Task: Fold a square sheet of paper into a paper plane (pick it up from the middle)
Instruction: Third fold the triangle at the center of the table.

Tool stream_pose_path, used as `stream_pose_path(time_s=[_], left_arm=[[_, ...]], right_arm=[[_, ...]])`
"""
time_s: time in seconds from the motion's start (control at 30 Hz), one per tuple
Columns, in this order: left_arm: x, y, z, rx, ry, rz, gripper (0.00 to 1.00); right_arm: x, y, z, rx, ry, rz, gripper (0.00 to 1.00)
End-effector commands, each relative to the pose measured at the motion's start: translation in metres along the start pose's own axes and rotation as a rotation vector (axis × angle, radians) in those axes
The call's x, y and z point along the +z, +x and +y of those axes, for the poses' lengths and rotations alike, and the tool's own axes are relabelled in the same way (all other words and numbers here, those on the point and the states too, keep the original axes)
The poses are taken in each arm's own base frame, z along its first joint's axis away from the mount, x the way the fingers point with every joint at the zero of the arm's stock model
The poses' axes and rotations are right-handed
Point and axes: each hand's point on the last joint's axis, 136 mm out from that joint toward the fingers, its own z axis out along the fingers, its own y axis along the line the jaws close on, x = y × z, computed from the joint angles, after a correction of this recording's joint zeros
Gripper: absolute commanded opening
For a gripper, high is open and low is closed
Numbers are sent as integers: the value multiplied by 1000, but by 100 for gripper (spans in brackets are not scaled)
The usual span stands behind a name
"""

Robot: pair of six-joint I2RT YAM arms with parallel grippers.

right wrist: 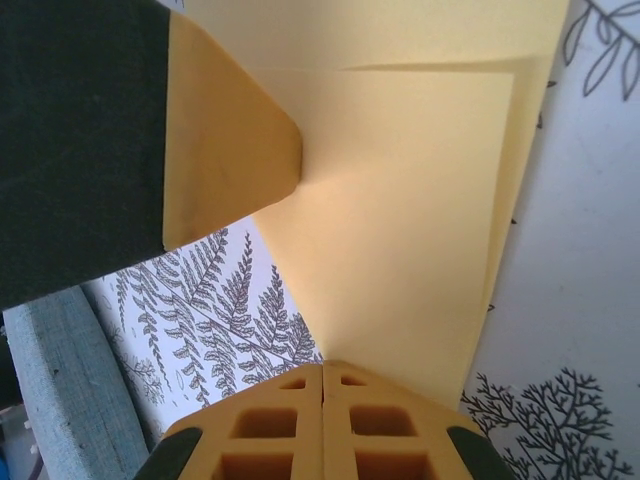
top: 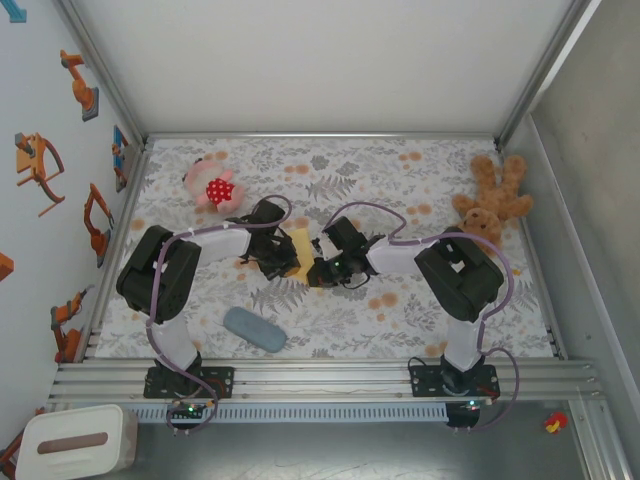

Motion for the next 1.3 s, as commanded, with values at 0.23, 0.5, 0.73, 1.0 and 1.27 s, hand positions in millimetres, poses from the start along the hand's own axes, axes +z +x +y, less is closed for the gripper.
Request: stream_pose_path(time_s=[0.23, 0.5, 0.73, 1.0, 1.27], left_arm=[[16, 6, 40, -42, -153, 33, 7], [15, 5, 49, -45, -197, 35, 7], [15, 6, 48, -41, -194, 38, 7], [13, 4, 41, -31, -171, 39, 7], [12, 3, 35, -27, -152, 39, 7]], right_arm=[[6, 11, -11, -7, 36, 48, 0], [7, 27, -14, 18, -49, 69, 0], [-11, 36, -15, 32, -106, 20, 0], [-45, 4, 15, -68, -119, -146, 0], [-29, -13, 15, -32, -101, -131, 0]])
